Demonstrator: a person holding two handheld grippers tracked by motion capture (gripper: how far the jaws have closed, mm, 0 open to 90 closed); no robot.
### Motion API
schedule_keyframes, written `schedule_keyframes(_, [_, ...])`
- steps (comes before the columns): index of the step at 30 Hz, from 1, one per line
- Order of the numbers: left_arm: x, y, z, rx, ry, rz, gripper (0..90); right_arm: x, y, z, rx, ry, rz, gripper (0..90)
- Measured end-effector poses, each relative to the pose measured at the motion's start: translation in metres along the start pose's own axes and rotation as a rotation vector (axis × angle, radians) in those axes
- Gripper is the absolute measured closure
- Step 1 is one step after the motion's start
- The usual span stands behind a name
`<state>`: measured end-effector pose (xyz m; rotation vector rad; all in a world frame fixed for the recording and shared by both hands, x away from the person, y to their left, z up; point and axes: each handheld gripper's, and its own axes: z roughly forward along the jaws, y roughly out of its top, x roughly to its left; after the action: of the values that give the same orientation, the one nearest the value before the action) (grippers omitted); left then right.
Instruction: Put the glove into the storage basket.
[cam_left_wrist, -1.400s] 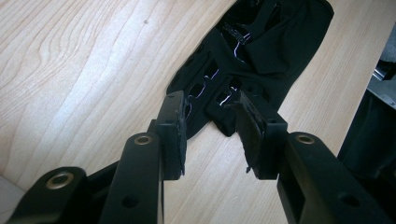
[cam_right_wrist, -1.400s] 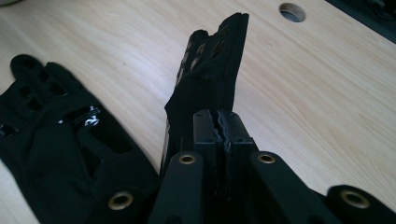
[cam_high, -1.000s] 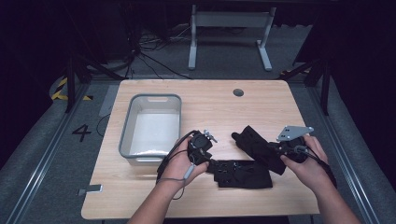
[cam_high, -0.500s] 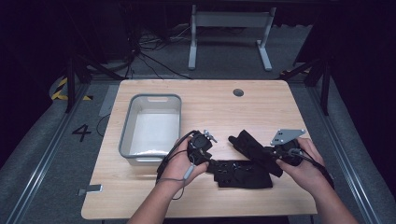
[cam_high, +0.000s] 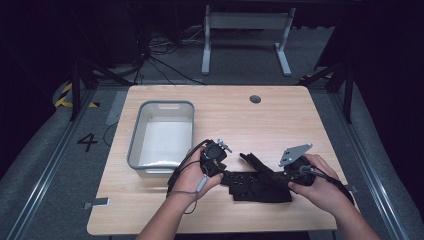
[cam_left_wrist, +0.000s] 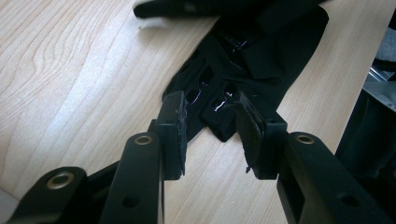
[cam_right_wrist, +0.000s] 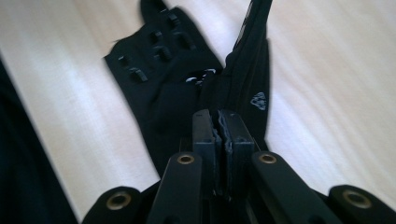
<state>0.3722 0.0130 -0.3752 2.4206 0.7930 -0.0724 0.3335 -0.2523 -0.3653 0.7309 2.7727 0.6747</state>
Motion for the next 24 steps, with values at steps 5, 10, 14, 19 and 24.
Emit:
schedule_keyframes(5, [0.000,0.000,0.000,0.000,0.002,0.005,63.3,0.008,0.004,0.013,0.032,0.058,-0.012,83.8])
schedule_keyframes(10, [0.000,0.000,-0.001,-0.001,0.002,0.006,63.3,0.011,0.004,0.017,0.034,0.105,0.001,79.5])
schedule_keyframes(14, [0.000,0.000,0.000,-0.001,0.002,0.005,62.9,0.009,0.003,0.016,0.017,0.137,0.030,72.6])
schedule_keyframes(19, [-0.001,0.000,-0.001,-0.003,0.004,0.007,62.7,0.009,0.003,0.012,-0.022,0.165,0.071,68.3])
schedule_keyframes(24, [-0.001,0.000,-0.001,-0.003,0.003,0.007,62.3,0.007,0.002,0.010,-0.050,0.154,0.093,65.6])
